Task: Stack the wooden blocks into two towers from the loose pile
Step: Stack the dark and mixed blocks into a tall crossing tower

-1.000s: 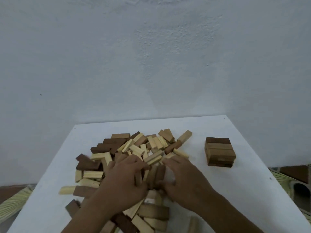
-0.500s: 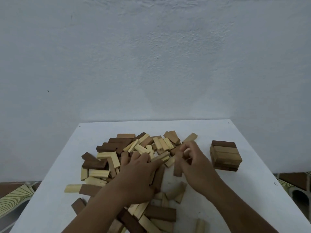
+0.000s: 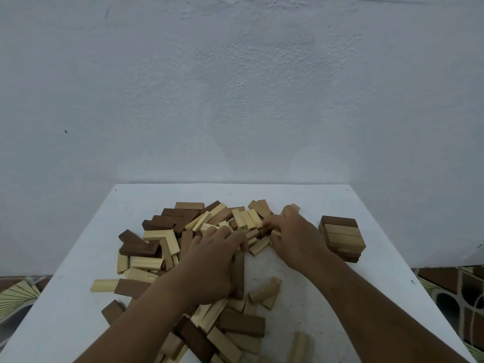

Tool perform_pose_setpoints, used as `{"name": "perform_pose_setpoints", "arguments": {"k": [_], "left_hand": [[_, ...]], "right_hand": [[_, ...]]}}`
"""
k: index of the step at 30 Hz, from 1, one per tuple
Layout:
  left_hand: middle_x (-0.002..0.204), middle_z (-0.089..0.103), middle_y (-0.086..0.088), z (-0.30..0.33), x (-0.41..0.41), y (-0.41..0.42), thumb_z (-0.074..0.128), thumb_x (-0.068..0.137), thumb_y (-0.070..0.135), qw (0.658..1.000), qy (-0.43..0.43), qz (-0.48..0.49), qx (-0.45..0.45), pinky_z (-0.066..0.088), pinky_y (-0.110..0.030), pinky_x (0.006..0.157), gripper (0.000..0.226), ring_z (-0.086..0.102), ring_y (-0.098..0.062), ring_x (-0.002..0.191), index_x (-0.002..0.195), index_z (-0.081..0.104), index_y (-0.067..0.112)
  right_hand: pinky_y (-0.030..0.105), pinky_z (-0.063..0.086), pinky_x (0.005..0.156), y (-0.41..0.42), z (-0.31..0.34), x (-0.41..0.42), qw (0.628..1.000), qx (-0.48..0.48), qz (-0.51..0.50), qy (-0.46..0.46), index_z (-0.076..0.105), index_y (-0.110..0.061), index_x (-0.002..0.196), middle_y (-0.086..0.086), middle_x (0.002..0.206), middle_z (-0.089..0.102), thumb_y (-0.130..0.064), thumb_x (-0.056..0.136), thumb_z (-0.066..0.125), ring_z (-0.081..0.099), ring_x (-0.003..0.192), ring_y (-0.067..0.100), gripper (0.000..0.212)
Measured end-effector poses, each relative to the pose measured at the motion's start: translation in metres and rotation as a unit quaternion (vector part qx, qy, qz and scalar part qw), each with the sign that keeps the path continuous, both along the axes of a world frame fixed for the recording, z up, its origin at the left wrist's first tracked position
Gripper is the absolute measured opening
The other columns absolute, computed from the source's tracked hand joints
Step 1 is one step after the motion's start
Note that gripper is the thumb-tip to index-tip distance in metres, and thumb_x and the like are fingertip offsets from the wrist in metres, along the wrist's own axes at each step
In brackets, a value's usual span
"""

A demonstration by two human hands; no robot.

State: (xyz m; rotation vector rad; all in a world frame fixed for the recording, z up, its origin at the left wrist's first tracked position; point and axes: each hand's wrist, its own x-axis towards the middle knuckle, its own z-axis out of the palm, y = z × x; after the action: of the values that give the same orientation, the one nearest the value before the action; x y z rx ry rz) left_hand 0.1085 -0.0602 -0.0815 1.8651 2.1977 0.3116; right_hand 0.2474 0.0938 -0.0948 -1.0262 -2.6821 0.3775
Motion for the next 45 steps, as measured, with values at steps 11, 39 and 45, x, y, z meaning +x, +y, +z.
{"name": "perform_pose_setpoints", "arguments": {"k": [11, 39, 45], "left_hand": [[0.086, 0.066, 0.005, 0.005, 0.01, -0.005, 0.073, 0.084, 0.009, 0.953, -0.264, 0.057, 0.135, 0.056, -0.033, 0.072, 0.038, 0.065, -0.014, 0.082, 0.097, 0.048, 0.034], [0.13, 0.053, 0.012, -0.024, 0.127, 0.058, 0.048, 0.1, 0.024, 0.985, -0.138, 0.0, 0.103, 0.03, -0.011, 0.095, 0.032, 0.047, -0.005, 0.117, 0.131, 0.056, 0.029], [0.108, 0.059, 0.018, -0.021, 0.122, 0.057, 0.061, 0.093, 0.022, 0.982, -0.158, -0.038, 0.095, 0.042, -0.005, 0.075, 0.017, 0.051, 0.005, 0.092, 0.107, 0.066, 0.029]], "right_hand": [[0.015, 0.04, 0.063, 0.002, -0.002, 0.001, 0.989, -0.04, 0.029, 0.141, 0.061, -0.029, 0.095, -0.009, 0.096, 0.045, -0.005, 0.083, 0.063, 0.052, 0.083, 0.005, 0.027], [-0.005, 0.036, 0.069, -0.034, -0.004, 0.169, 0.973, -0.109, -0.168, 0.115, 0.05, -0.031, 0.109, -0.013, 0.106, 0.052, -0.013, 0.086, 0.063, 0.05, 0.087, -0.001, 0.032], [0.019, 0.04, 0.1, -0.028, -0.007, 0.169, 0.983, -0.065, -0.149, 0.082, 0.032, -0.024, 0.149, -0.009, 0.126, 0.057, -0.037, 0.092, 0.058, 0.054, 0.111, 0.008, 0.063]]}}
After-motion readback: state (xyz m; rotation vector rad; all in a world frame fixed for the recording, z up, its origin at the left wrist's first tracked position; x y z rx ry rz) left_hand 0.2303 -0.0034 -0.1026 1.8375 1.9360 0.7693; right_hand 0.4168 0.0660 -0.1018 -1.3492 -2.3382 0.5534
